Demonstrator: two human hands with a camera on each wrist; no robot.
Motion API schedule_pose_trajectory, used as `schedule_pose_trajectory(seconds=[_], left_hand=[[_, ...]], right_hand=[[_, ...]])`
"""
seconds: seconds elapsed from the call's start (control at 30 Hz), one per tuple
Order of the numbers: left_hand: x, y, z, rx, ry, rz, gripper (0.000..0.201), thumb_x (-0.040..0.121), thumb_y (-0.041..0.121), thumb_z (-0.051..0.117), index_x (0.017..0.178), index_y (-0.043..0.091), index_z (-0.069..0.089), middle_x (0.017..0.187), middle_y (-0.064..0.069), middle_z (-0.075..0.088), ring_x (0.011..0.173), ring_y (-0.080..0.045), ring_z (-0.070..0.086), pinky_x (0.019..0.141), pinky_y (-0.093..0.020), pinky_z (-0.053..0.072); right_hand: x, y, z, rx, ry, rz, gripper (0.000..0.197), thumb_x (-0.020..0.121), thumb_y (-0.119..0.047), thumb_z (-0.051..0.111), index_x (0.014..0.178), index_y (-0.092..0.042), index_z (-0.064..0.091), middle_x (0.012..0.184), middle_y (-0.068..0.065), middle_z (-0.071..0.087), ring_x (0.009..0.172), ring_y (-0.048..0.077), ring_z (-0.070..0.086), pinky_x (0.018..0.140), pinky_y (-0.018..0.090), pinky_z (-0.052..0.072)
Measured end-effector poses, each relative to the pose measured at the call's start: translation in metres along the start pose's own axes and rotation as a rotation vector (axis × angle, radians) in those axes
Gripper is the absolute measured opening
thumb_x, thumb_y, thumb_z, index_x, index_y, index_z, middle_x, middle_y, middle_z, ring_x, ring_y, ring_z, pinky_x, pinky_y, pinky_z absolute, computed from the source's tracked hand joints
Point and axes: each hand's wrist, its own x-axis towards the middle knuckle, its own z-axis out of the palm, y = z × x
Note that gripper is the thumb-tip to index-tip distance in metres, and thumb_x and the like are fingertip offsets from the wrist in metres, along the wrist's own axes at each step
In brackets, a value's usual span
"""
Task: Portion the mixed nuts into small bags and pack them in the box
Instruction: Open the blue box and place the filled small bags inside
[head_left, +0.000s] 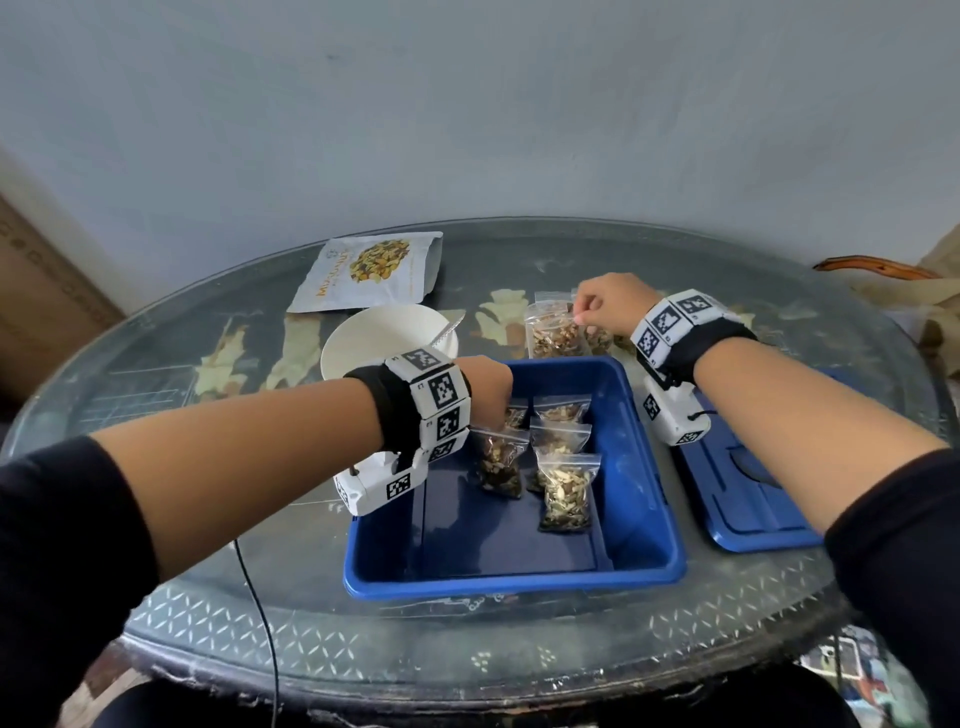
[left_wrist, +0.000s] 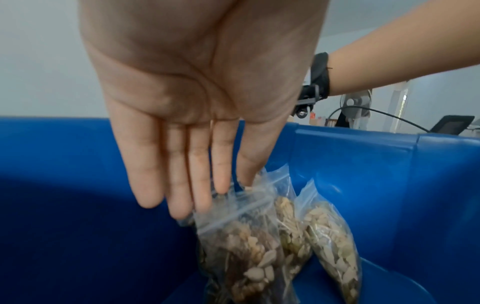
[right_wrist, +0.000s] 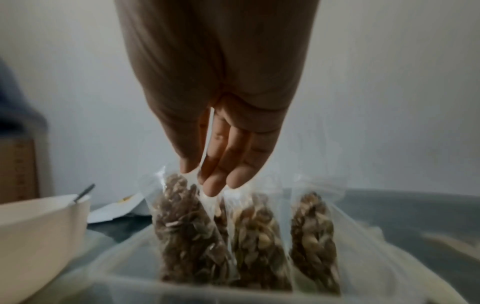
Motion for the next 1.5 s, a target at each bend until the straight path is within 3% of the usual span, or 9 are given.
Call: schedule_pose_trajectory(seconds=[0.13, 0.33, 0.47, 0.63, 0.73, 0.9, 1.07, 1.33, 1.5], left_hand=[[-0.016, -0.006, -0.012, -0.203, 0.146, 0.025, 0.029, 0.091, 0.024, 0.051, 0.104, 0.004, 0.067, 0.104, -0.009, 0.066, 0.094, -0.023, 0.060, 0.085, -0.029, 0.047], [-0.052, -0.007, -0.027, -0.632, 0.613, 0.056, 0.026, 0.092, 0.027, 0.054, 0.111, 0.011, 0.062, 0.102, -0.001, 0.063, 0.088, -0.013, 0.057, 0.077, -0.021, 0.044], [-0.075, -0.005, -0.028, -1.007, 0.851, 0.090, 0.034, 0.091, 0.026, 0.057, 0.121, 0.010, 0.055, 0.106, -0.001, 0.060, 0.093, -0.011, 0.057, 0.082, -0.023, 0.047], [-0.109, 0.007, -0.011, -1.342, 0.895, 0.153, 0.010, 0.092, 0.022, 0.056, 0.089, 0.021, 0.065, 0.092, -0.004, 0.067, 0.094, -0.025, 0.062, 0.087, -0.043, 0.052], [-0.122, 0.015, 0.006, -1.513, 0.892, 0.183, 0.014, 0.092, 0.022, 0.055, 0.095, 0.016, 0.067, 0.103, -0.011, 0.069, 0.102, -0.027, 0.063, 0.091, -0.048, 0.051], [-0.131, 0.027, 0.031, -1.655, 0.969, 0.266, 0.016, 0.086, 0.025, 0.057, 0.094, 0.016, 0.068, 0.092, -0.008, 0.069, 0.087, -0.023, 0.063, 0.080, -0.045, 0.049], [-0.133, 0.034, 0.043, -1.636, 1.038, 0.210, 0.016, 0.092, 0.013, 0.055, 0.090, 0.021, 0.069, 0.085, 0.001, 0.071, 0.084, -0.018, 0.063, 0.082, -0.045, 0.049], [-0.133, 0.038, 0.057, -1.535, 0.996, 0.213, 0.014, 0.090, 0.014, 0.058, 0.100, 0.013, 0.069, 0.099, -0.008, 0.070, 0.095, -0.018, 0.064, 0.089, -0.033, 0.050], [-0.135, 0.032, 0.055, -1.564, 1.091, 0.140, 0.012, 0.088, 0.013, 0.061, 0.083, 0.020, 0.069, 0.080, 0.005, 0.070, 0.080, -0.012, 0.063, 0.078, -0.031, 0.051]], right_hand=[[-0.020, -0.015, -0.030, 0.055, 0.115, -0.058, 0.010, 0.090, -0.011, 0.056, 0.093, -0.007, 0.064, 0.092, 0.003, 0.063, 0.075, 0.011, 0.053, 0.061, 0.013, 0.035], [-0.064, -0.053, -0.064, 0.263, 0.236, -0.179, 0.005, 0.090, -0.013, 0.058, 0.093, -0.012, 0.061, 0.089, 0.007, 0.067, 0.085, 0.019, 0.064, 0.080, 0.031, 0.051], [-0.100, -0.082, -0.065, 0.405, 0.239, -0.248, 0.002, 0.090, -0.012, 0.058, 0.091, -0.013, 0.059, 0.082, 0.002, 0.066, 0.080, 0.016, 0.067, 0.075, 0.027, 0.055], [-0.137, -0.107, -0.051, 0.601, 0.266, -0.290, 0.009, 0.089, -0.006, 0.058, 0.085, -0.014, 0.058, 0.076, 0.000, 0.064, 0.064, 0.002, 0.064, 0.062, 0.017, 0.053], [-0.155, -0.117, -0.039, 0.730, 0.310, -0.288, 0.006, 0.089, -0.004, 0.057, 0.088, -0.009, 0.060, 0.075, 0.004, 0.064, 0.063, 0.004, 0.062, 0.061, 0.017, 0.053], [-0.166, -0.130, -0.015, 0.891, 0.321, -0.241, 0.004, 0.089, -0.004, 0.059, 0.091, -0.006, 0.061, 0.075, 0.002, 0.062, 0.065, 0.010, 0.061, 0.062, 0.023, 0.055], [-0.168, -0.136, 0.001, 0.885, 0.325, -0.188, 0.001, 0.088, -0.009, 0.061, 0.088, -0.010, 0.062, 0.081, 0.008, 0.063, 0.071, 0.013, 0.060, 0.058, 0.019, 0.052], [-0.172, -0.140, 0.010, 0.748, 0.256, -0.180, 0.007, 0.086, -0.006, 0.063, 0.084, -0.012, 0.061, 0.076, 0.001, 0.061, 0.069, 0.009, 0.057, 0.067, 0.025, 0.052], [-0.180, -0.137, 0.014, 0.917, 0.321, -0.134, 0.007, 0.086, -0.005, 0.063, 0.083, -0.010, 0.065, 0.069, 0.004, 0.063, 0.058, 0.011, 0.061, 0.062, 0.024, 0.056]])
